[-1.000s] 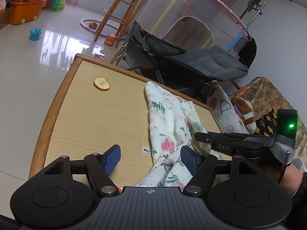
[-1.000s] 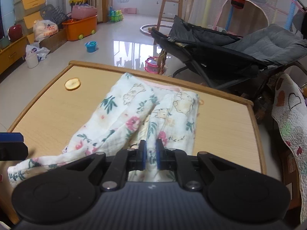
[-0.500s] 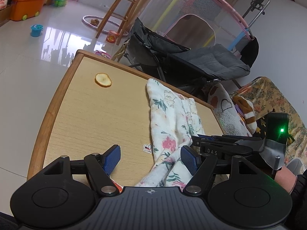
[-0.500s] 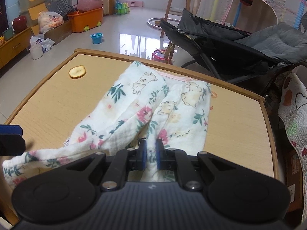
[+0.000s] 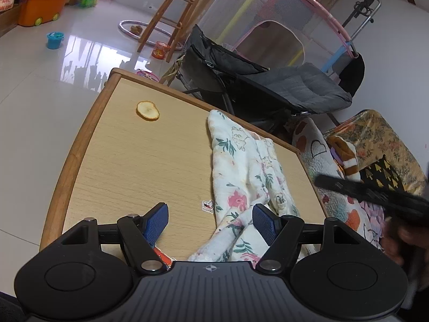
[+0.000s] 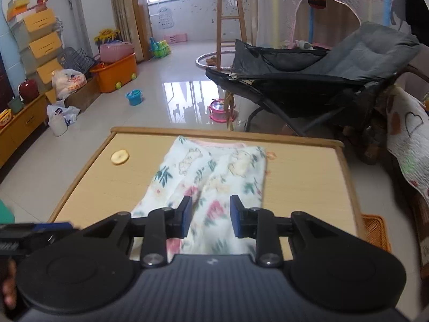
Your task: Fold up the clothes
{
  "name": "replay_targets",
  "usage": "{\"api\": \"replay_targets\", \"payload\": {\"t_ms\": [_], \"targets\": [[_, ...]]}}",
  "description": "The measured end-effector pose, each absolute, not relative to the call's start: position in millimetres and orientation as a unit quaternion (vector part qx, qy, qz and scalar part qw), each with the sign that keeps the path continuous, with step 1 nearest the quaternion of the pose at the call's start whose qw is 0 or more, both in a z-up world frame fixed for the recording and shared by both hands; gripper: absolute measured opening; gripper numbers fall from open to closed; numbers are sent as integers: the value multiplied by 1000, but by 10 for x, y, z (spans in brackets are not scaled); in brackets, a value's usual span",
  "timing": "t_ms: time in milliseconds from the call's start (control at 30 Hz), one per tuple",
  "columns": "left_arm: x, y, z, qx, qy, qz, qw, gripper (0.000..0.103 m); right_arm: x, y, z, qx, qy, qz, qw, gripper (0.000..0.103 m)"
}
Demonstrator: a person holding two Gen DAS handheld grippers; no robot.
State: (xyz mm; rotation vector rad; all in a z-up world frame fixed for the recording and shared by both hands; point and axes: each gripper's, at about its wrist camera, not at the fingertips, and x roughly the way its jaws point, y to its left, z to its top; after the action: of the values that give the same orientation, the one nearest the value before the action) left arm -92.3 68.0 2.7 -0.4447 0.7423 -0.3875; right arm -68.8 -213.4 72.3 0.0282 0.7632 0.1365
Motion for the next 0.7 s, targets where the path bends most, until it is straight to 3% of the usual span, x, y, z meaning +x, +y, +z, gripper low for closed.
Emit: {"api": "replay_targets", "payload": {"t_ms": [300, 700], "targets": [[-998, 634, 30, -205, 360, -186, 891, 71, -1422, -1916, 480, -63, 411, 59, 908, 25], [-1124, 636, 38, -183, 366, -187, 893, 71, -1392, -1722, 175, -76, 442, 57, 892, 24]]}}
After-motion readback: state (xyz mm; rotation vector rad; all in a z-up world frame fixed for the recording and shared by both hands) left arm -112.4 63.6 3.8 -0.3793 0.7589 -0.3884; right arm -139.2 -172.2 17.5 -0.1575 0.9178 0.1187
